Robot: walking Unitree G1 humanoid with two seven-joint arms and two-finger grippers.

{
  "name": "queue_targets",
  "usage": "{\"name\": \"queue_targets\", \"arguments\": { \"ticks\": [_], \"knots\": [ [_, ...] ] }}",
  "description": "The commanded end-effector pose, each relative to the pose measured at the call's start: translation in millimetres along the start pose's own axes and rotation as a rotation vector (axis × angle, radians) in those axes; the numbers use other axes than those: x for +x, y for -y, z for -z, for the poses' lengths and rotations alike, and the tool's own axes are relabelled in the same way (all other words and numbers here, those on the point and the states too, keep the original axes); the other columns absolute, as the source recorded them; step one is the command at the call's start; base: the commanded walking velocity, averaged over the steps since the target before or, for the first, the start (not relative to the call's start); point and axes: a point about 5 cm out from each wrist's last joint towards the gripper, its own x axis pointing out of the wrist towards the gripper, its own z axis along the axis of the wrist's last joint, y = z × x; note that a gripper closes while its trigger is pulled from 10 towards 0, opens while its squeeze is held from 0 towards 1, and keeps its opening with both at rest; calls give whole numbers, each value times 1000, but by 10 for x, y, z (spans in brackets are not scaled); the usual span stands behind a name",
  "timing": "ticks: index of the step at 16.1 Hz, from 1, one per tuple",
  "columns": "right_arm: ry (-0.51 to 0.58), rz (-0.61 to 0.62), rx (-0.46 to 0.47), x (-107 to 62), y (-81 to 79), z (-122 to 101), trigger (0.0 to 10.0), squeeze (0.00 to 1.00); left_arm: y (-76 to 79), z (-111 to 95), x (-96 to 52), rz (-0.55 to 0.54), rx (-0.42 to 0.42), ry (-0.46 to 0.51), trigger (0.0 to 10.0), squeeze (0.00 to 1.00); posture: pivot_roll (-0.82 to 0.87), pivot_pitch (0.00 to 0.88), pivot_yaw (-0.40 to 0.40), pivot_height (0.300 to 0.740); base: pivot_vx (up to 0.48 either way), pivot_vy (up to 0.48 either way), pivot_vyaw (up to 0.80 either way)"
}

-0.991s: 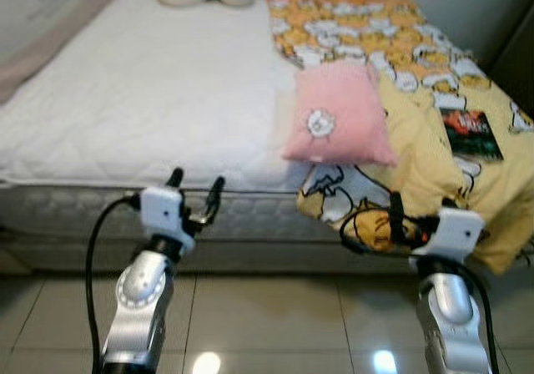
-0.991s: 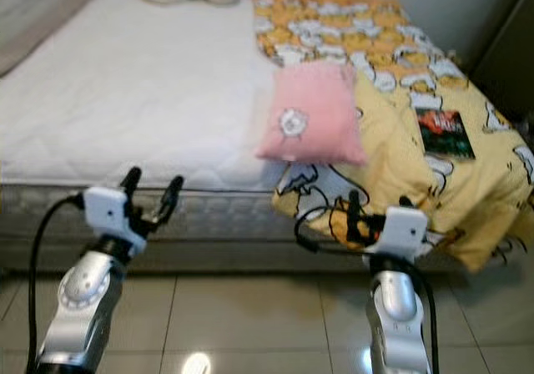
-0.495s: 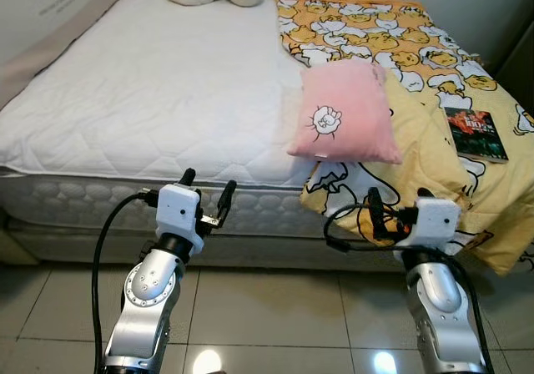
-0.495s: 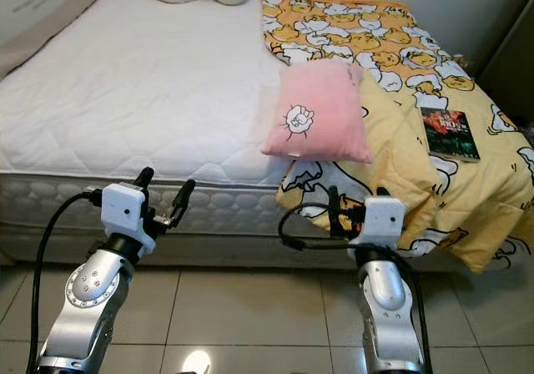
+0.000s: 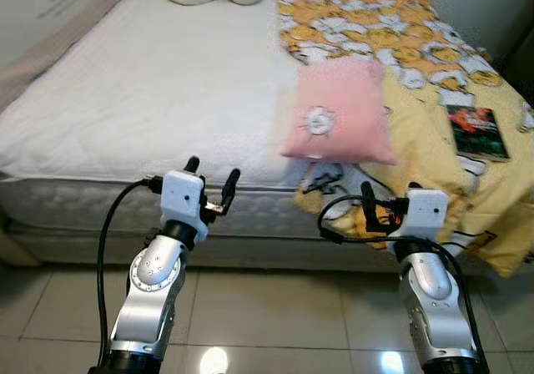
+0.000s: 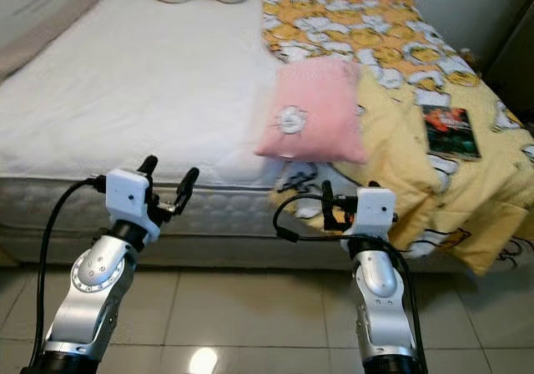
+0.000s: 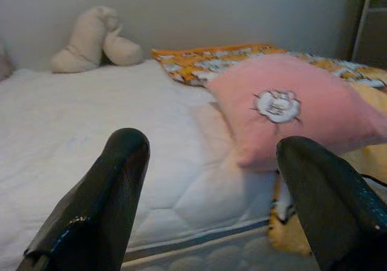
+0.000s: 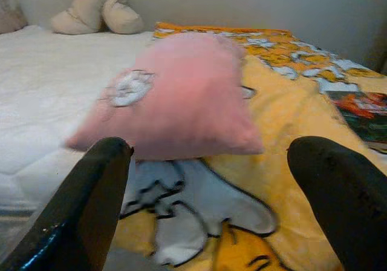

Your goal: Clean up the room

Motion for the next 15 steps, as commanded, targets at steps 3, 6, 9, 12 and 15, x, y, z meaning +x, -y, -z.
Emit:
{"name": "queue_targets", "arguments": {
  "ticks": [3,6,9,12,15],
  "knots": [
    [0,23,-25,-1,101,-8,10000,0,98,50,36,36,13,-26,10000,0,-78,0,4,740,0,0,0],
    [-8,4,-40,-13,71,6,10000,0,124,48,23,45,-51,-8,10000,0,-81,0,-5,740,154,0,0],
    [-12,-4,-51,-9,66,14,10000,0,123,52,65,32,-60,-6,10000,0,-91,0,-1,740,461,0,0],
    [-10,5,-48,-5,66,16,10000,0,107,62,96,34,-76,-9,10000,0,-97,0,8,740,480,0,0],
    [-8,18,-42,-9,67,21,10000,0,105,53,122,50,-56,-5,10000,0,-100,0,19,740,480,0,0]
  ]
}}
